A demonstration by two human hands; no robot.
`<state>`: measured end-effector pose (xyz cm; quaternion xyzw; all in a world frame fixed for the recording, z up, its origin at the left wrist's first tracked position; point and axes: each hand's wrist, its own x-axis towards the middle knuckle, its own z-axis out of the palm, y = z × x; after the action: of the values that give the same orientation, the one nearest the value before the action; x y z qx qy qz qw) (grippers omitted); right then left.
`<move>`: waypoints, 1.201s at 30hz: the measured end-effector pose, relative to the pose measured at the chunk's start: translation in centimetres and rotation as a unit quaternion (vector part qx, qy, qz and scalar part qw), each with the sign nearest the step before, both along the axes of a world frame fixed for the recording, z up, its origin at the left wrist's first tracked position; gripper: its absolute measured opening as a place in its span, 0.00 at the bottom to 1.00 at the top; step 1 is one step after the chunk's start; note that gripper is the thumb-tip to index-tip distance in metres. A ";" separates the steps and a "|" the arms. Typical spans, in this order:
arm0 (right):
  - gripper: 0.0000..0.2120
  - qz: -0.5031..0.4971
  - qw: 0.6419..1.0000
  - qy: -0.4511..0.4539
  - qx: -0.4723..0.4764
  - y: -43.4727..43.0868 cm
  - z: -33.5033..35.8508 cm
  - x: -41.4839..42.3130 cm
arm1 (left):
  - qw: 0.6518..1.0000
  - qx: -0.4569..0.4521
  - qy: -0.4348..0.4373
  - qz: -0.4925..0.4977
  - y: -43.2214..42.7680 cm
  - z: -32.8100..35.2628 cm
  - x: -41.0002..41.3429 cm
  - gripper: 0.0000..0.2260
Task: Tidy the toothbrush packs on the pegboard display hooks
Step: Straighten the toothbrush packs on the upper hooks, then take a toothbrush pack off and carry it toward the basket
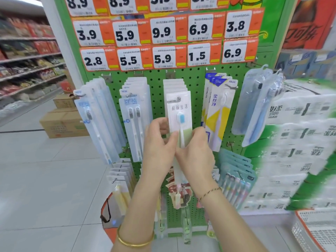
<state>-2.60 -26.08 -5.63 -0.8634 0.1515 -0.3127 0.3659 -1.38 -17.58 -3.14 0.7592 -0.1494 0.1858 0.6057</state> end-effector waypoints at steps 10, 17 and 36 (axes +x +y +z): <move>0.25 -0.006 0.998 -0.062 0.004 0.4 -1.2 3.5 | 0.998 0.068 -0.016 0.002 0.6 -0.4 1.1 0.19; 0.26 -0.002 0.997 -0.076 0.009 0.3 -0.7 5.6 | 0.996 0.091 -0.005 0.009 0.6 -0.4 1.3 0.22; 0.30 -0.050 0.991 -0.062 -0.106 -0.6 -1.9 3.6 | 0.995 0.044 -0.092 0.021 -1.1 0.0 0.4 0.14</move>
<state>1.02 -26.68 -7.55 -0.8675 0.1378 -0.3980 0.2647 -1.01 -18.63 -3.09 0.7679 -0.1969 0.2605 0.5510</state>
